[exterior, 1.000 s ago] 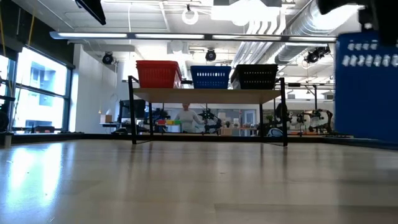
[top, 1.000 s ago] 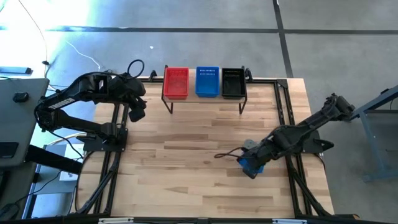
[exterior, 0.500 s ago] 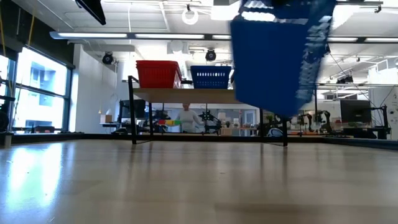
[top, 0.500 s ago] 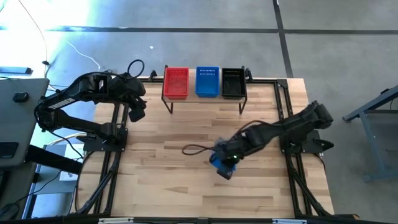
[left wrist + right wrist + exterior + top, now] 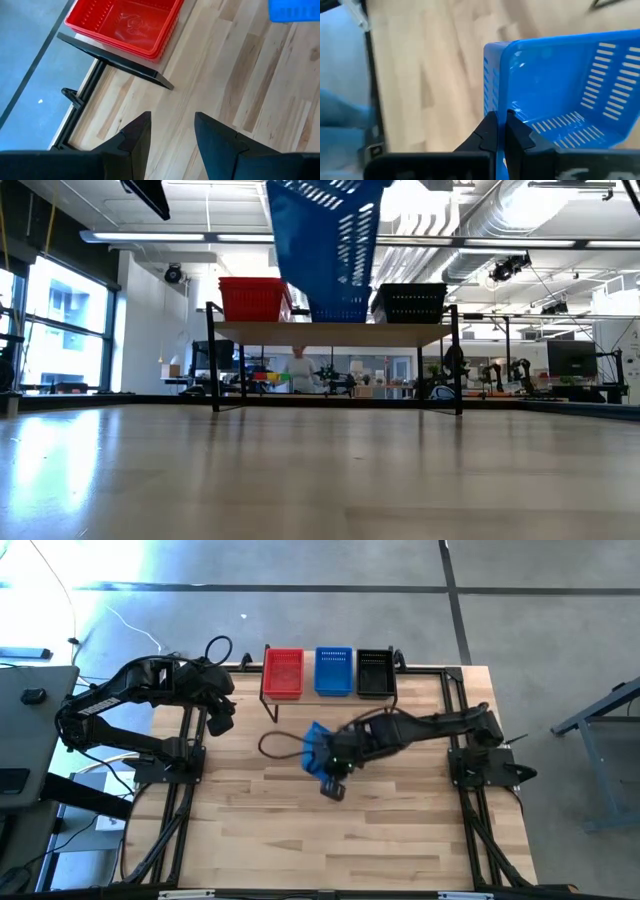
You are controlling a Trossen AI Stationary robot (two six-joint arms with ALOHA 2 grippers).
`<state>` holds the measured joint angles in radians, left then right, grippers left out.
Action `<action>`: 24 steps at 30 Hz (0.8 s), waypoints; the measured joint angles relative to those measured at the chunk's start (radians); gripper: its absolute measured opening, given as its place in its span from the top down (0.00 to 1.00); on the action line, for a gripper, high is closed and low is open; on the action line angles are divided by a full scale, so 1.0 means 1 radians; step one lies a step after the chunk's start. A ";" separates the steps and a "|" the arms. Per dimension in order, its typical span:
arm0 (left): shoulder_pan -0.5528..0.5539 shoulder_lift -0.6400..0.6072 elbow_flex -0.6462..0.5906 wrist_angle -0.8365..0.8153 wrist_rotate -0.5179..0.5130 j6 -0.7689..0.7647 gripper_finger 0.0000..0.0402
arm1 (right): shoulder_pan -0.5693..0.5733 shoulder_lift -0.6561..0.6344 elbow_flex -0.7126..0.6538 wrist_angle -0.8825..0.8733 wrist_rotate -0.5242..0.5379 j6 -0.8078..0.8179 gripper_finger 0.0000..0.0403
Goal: Stack baskets on shelf by color
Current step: Stack the the blue basket on top of the blue basket on the shelf
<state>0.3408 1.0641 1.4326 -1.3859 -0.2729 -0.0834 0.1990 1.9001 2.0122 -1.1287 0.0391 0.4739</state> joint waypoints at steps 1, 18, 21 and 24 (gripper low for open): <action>0.000 0.000 0.000 0.000 0.000 0.000 0.65 | -0.009 0.007 0.028 -0.015 0.017 -0.025 1.00; 0.000 0.000 0.000 0.000 0.000 -0.015 0.65 | -0.183 0.018 0.272 -0.110 0.384 -0.586 1.00; 0.000 0.000 0.000 0.000 0.000 -0.018 0.65 | -0.235 0.018 0.264 -0.111 0.400 -0.648 1.00; 0.000 0.000 0.000 0.000 0.001 -0.018 0.65 | -0.284 0.018 0.238 -0.117 0.402 -0.674 1.00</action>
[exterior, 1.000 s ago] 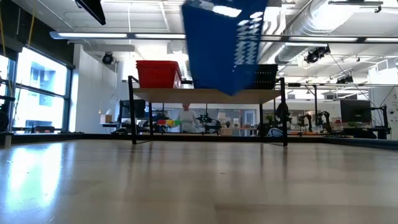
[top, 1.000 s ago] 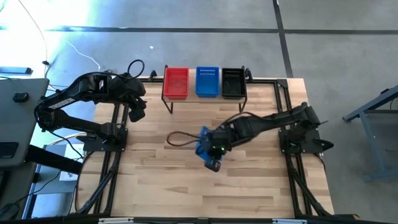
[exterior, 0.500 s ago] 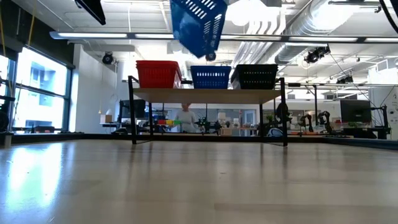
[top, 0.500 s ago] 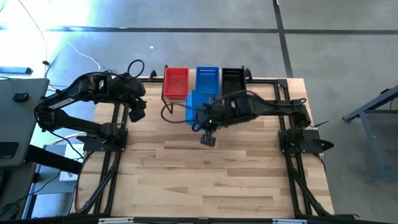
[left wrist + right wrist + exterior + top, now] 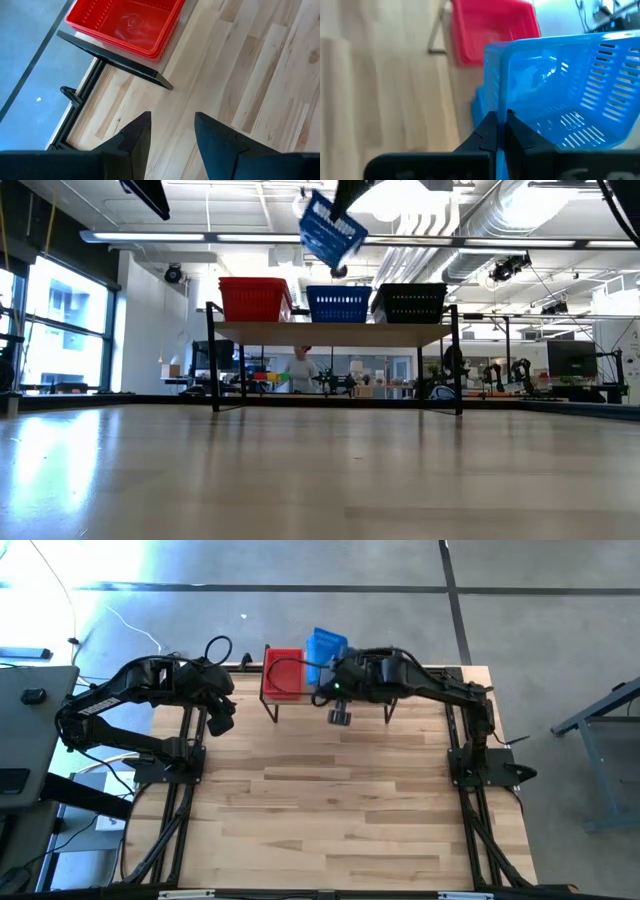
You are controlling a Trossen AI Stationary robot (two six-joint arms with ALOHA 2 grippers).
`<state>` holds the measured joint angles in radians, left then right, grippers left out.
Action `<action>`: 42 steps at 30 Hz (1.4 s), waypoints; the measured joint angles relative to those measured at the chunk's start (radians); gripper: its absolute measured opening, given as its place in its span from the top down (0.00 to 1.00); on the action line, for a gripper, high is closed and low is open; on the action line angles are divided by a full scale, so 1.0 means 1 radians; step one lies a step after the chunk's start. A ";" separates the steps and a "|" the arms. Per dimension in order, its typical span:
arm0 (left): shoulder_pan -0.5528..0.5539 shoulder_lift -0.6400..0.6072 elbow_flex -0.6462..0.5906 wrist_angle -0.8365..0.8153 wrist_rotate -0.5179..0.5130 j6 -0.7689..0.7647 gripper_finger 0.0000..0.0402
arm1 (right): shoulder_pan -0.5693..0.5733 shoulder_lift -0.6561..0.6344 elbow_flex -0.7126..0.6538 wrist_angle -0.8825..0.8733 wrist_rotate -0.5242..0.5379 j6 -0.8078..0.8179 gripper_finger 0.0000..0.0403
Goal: Stack baskets on shelf by color
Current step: Stack the the blue basket on top of the blue basket on the shelf
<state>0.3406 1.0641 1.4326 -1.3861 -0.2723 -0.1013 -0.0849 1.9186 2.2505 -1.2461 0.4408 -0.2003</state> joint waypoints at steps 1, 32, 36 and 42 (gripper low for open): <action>0.000 0.000 0.000 0.000 0.000 0.000 0.65 | -0.014 0.000 -0.010 -0.006 0.000 -0.003 1.00; 0.000 0.000 0.000 0.000 0.000 -0.003 0.65 | -0.119 0.000 -0.238 0.018 -0.059 -0.081 1.00; 0.000 0.000 0.000 0.000 0.000 -0.004 0.65 | -0.119 0.000 -0.238 0.018 -0.055 -0.068 0.97; 0.000 0.000 0.000 0.000 0.000 -0.004 0.65 | -0.127 0.000 -0.238 0.034 -0.052 -0.062 0.82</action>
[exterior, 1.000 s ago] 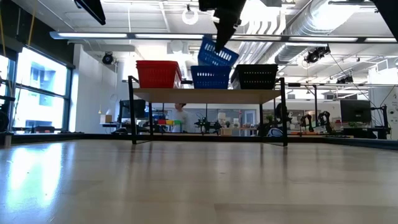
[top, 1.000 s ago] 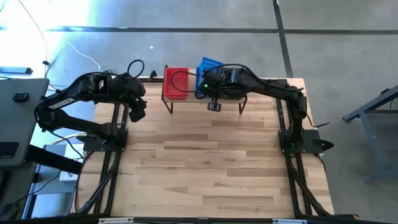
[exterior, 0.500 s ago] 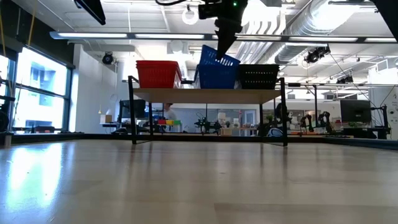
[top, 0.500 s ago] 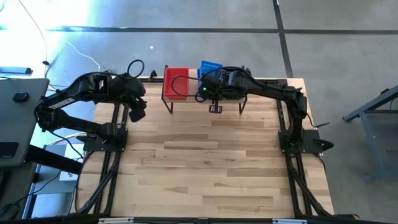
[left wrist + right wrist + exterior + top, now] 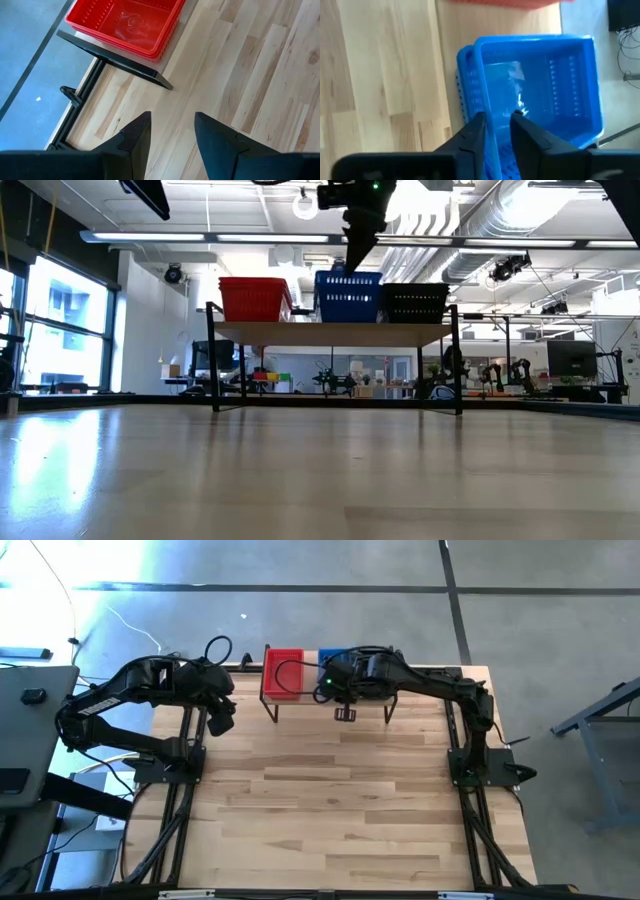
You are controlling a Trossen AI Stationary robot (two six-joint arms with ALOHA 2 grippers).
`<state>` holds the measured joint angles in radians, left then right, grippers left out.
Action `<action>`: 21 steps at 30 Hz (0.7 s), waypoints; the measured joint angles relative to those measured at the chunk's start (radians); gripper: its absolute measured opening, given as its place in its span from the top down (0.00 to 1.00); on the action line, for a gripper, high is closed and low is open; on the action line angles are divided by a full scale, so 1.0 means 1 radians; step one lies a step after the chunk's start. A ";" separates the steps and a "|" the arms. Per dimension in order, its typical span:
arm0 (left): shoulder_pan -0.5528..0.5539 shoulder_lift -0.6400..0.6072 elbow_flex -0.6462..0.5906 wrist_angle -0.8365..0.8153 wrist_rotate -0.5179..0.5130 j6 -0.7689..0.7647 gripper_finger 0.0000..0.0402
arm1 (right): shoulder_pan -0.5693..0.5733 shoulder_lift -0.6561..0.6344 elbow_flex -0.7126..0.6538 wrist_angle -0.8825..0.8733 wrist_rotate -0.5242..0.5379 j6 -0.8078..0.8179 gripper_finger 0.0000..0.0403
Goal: Stack baskets on shelf by color
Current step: Stack the the blue basket on top of the blue basket on the shelf, then return to Home Position
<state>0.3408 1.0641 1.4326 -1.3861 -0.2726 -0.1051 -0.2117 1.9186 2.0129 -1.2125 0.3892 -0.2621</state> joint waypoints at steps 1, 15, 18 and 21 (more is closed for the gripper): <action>0.000 0.000 0.000 0.000 0.000 0.000 0.65 | -0.001 0.000 0.000 0.012 0.000 -0.001 0.80; 0.000 0.000 0.000 0.000 0.000 0.003 0.65 | -0.004 -0.002 0.089 0.074 -0.049 0.127 0.76; 0.000 0.000 0.000 0.000 0.000 0.002 0.65 | -0.001 -0.002 0.148 0.072 -0.048 0.156 0.76; 0.000 0.000 0.000 0.000 0.006 -0.015 0.65 | 0.000 -0.002 0.197 0.068 -0.050 0.197 0.76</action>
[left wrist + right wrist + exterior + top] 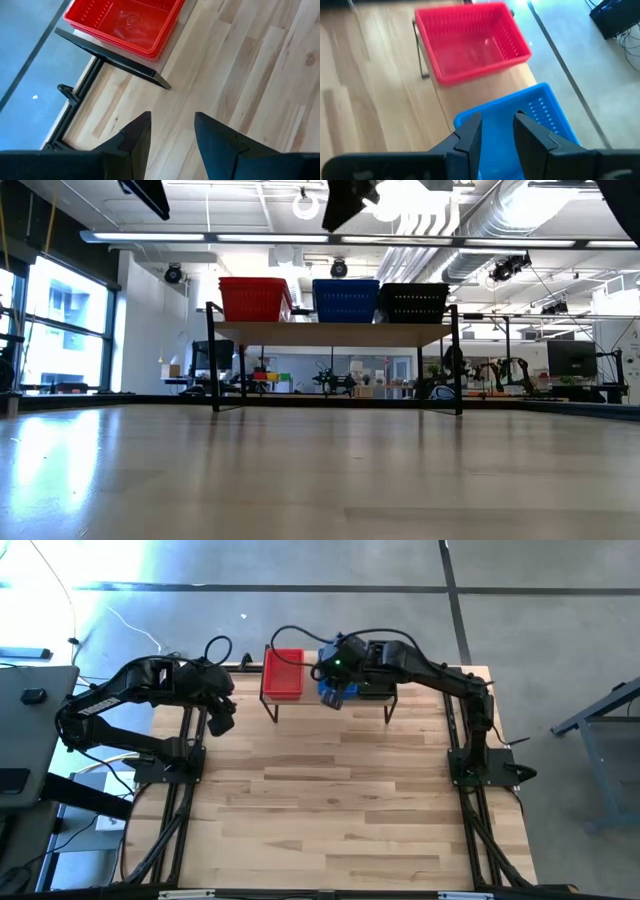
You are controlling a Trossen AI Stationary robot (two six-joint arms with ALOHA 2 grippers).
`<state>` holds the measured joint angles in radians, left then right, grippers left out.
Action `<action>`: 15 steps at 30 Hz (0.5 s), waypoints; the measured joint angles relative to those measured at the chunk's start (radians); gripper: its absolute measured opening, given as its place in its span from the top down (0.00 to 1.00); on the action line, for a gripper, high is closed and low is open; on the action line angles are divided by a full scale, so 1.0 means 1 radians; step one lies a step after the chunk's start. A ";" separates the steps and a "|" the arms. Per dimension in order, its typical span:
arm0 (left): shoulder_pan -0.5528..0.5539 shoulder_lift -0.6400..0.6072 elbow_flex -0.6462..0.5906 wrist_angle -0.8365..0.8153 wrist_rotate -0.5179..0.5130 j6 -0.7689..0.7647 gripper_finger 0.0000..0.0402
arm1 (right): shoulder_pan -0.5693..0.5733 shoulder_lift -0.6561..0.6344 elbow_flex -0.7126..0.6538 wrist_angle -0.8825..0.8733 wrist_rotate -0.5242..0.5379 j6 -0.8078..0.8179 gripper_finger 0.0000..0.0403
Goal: Stack baskets on shelf by color
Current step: Return to Home Position
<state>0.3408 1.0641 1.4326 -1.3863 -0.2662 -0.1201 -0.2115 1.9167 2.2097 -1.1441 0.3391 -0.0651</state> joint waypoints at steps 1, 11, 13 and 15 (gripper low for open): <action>0.000 0.000 0.000 0.000 0.005 -0.008 0.65 | 0.000 0.000 0.013 -0.002 -0.004 0.016 0.76; -0.046 -0.090 -0.082 0.164 0.082 -0.045 0.65 | 0.032 0.000 0.048 -0.027 -0.010 0.156 0.76; -0.059 -0.143 -0.149 0.269 0.130 -0.045 0.65 | 0.046 0.000 0.048 -0.026 -0.010 0.177 0.76; -0.071 -0.194 -0.221 0.366 0.169 -0.045 0.65 | 0.061 0.000 0.048 -0.021 -0.010 0.200 0.76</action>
<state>0.2699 0.8698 1.2117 -1.0207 -0.0969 -0.1646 -0.1505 1.9167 2.2581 -1.1651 0.3294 0.1353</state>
